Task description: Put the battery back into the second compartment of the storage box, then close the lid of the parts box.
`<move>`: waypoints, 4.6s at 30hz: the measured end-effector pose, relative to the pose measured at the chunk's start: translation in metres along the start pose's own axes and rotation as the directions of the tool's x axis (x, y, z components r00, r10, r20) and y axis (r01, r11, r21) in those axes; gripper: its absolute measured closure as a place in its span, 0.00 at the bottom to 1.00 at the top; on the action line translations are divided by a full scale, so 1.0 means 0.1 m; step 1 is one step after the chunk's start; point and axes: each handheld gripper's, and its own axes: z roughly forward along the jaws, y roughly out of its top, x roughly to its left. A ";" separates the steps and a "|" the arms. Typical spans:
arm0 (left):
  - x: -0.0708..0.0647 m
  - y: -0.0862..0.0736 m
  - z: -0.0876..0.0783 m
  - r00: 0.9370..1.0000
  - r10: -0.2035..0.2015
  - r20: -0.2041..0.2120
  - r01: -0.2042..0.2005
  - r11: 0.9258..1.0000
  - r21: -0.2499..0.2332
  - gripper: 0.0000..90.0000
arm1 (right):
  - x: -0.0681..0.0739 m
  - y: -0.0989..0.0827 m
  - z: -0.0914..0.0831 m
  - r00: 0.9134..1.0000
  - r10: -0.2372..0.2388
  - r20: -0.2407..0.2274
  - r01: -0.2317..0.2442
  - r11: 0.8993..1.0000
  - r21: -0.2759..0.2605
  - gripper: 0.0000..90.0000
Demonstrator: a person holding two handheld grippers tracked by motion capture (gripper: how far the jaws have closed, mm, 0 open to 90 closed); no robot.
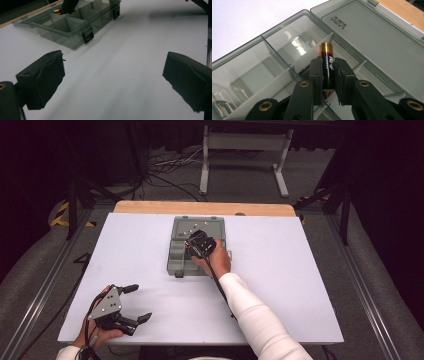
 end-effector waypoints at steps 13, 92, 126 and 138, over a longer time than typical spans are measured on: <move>0.01 0.01 0.01 1.000 -0.003 0.000 0.003 1.000 0.007 0.06 | -0.04 -0.04 -0.07 1.000 -0.002 -0.013 0.002 1.000 -0.030 0.86; 1.44 0.51 0.93 0.974 -0.078 -0.211 0.128 0.964 0.234 1.00 | -1.50 -1.15 -0.80 0.999 0.053 0.005 -0.051 0.980 -0.191 1.00; 1.92 0.55 1.70 0.969 -0.121 -0.214 0.199 0.897 0.395 1.00 | -1.45 -0.59 0.06 0.997 -0.057 -0.057 0.060 0.996 0.064 1.00; 1.99 0.65 1.90 0.973 -0.113 -0.201 0.188 0.892 0.412 0.99 | -1.48 -0.50 0.13 0.988 -0.130 -0.087 0.137 0.987 0.083 1.00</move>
